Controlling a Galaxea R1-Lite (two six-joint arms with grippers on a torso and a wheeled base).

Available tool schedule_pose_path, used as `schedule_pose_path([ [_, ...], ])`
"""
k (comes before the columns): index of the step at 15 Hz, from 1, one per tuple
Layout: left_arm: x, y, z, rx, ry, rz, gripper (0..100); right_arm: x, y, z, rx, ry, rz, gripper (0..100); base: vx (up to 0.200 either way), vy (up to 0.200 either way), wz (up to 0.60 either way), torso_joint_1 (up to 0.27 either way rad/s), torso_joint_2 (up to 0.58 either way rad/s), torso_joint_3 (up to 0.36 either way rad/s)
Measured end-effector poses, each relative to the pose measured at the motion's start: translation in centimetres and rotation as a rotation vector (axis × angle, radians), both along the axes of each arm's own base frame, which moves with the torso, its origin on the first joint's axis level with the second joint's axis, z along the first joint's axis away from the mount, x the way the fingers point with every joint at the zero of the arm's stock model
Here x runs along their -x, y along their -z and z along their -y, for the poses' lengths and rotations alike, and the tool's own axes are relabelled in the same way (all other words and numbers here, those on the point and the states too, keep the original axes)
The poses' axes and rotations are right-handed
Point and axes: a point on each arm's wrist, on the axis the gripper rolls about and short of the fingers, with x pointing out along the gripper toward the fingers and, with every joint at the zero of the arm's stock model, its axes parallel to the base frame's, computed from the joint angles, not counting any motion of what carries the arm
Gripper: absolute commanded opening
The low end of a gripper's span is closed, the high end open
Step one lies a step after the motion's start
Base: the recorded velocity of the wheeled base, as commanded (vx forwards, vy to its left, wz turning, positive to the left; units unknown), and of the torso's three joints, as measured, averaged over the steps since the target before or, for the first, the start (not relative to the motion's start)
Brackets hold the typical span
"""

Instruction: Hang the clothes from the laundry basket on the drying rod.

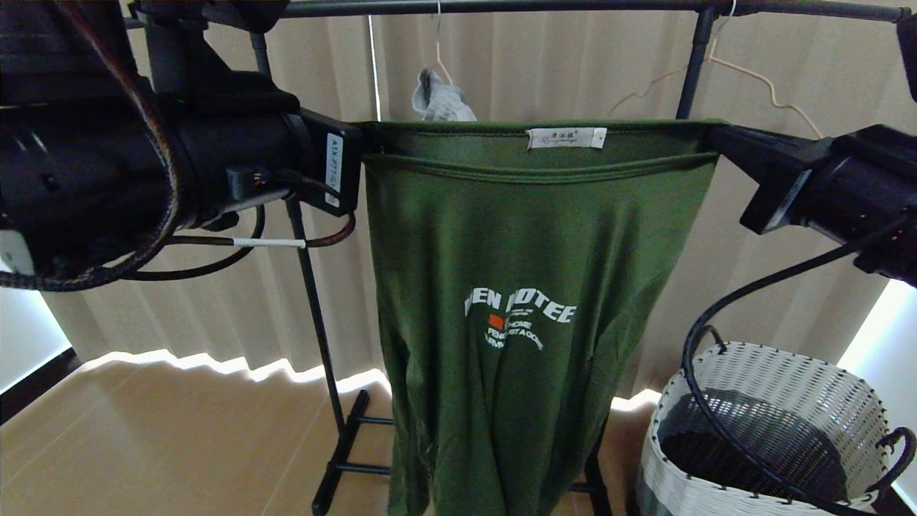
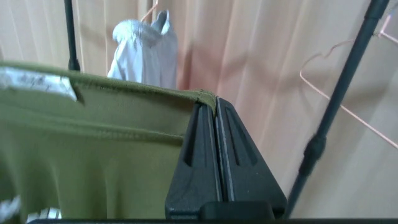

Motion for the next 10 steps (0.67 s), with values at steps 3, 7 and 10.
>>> schedule_pose_path([
  [3, -1.7, -0.5, 0.9, 0.011, -0.012, 0.011, 0, 2.3, -0.3, 1.2, 0.009, -0.014, -0.024, 0, 0.000, 0.000, 0.00, 0.000, 0.00, 0.000],
  [7, -4.4, 0.3, 2.2, 0.016, -0.033, 0.010, 0, 4.7, 0.9, 2.0, 0.020, -0.076, -0.034, 0, 0.000, 0.000, 0.00, 0.000, 0.00, 0.000],
  [10, -5.5, 1.3, 2.9, 0.002, -0.038, -0.009, 0, 5.7, 1.2, 2.1, 0.019, -0.104, -0.032, 0, 0.000, 0.000, 0.00, 0.000, 0.00, 0.000],
])
